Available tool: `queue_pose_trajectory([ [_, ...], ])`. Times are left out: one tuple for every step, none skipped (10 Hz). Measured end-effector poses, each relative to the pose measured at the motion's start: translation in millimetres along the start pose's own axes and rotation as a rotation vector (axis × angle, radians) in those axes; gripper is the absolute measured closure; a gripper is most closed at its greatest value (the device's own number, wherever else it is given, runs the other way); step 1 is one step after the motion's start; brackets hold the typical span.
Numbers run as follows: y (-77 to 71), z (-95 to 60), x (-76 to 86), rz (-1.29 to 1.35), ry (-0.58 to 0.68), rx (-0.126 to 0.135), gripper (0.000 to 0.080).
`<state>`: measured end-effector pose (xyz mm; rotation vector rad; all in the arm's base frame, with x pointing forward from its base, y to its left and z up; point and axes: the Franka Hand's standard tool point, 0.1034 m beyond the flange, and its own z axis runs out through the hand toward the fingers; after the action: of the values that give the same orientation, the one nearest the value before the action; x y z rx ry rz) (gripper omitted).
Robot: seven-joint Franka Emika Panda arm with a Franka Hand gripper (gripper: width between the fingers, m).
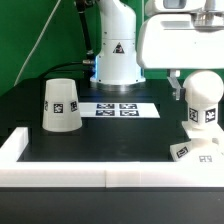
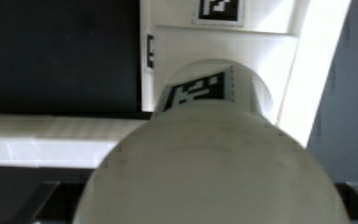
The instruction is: Assemble lamp
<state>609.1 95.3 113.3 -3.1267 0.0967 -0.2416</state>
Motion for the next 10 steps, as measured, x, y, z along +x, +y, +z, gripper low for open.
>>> queue_pose_trajectory([
  [-1.8,1.4,-3.5,0.110,-0.015,0.006,0.0221],
  [-2.8,1.9,-6.1,0.206,-0.035,0.014,0.0220],
  [-4.0,2.4,-7.9,0.316,-0.053,0.026,0.0220],
  [-6.6,3.0,-9.5,0.398,-0.062,0.032,0.0220],
  [-9.4,3.0,-10.8,0.481,-0.073,0.036,0.0220],
  [-11.6,2.6,-11.7,0.558,-0.084,0.037,0.0220],
  [-12.2,2.4,-11.5,0.607,-0.089,0.044,0.0220],
  [-12.9,2.3,-11.5,0.698,-0.100,0.057,0.0220],
  [-12.8,2.4,-11.2,0.768,-0.111,0.073,0.0220],
  [-13.5,2.6,-11.2,0.872,-0.128,0.091,0.0220],
])
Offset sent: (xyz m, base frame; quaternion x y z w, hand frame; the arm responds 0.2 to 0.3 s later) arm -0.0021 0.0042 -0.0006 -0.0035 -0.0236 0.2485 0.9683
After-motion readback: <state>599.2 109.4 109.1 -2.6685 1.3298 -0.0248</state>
